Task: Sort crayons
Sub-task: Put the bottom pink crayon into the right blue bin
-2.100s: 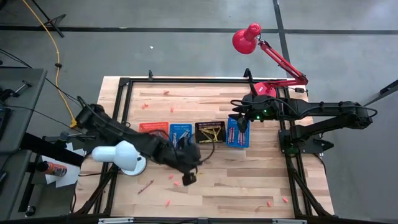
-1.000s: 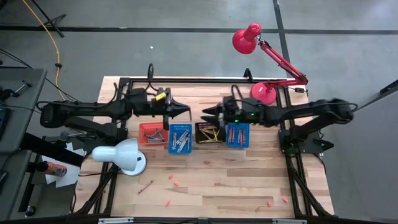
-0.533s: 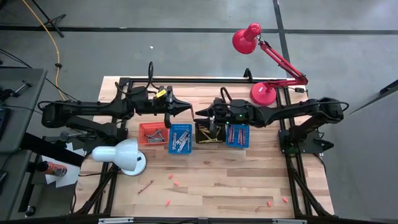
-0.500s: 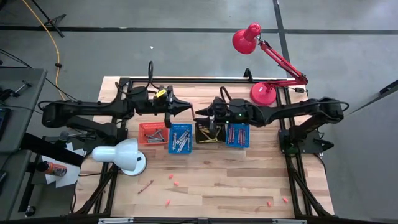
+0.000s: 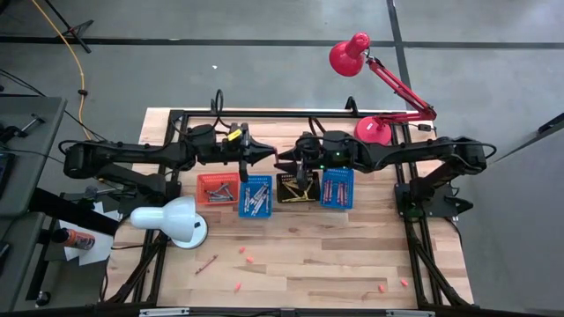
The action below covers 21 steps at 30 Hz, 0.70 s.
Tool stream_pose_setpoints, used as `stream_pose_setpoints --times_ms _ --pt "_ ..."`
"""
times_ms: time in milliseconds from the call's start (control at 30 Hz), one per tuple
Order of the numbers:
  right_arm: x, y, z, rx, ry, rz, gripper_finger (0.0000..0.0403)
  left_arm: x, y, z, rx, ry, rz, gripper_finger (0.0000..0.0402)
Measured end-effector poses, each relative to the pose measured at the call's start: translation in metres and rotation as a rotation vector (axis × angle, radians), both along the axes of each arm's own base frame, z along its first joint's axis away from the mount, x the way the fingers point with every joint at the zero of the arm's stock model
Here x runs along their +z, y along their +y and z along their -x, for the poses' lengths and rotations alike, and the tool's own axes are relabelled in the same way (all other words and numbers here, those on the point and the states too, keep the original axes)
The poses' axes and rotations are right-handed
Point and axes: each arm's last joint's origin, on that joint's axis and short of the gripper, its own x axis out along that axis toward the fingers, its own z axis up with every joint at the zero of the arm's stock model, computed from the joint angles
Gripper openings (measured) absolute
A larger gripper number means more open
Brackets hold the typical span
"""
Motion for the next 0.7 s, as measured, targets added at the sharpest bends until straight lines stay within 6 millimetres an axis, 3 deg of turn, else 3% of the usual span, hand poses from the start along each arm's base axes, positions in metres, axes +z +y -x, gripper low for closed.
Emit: stream_pose_setpoints --times_ms 333,700 --pt "-0.0005 -0.0025 0.0003 -0.012 0.004 0.001 0.0015 0.0001 0.0000 0.0000 0.003 0.000 -0.006 0.0000" --pt "-0.0006 -0.0039 0.0004 -0.016 0.004 0.001 0.0005 -0.0001 0.0002 0.0000 0.006 0.002 -0.005 0.0022"
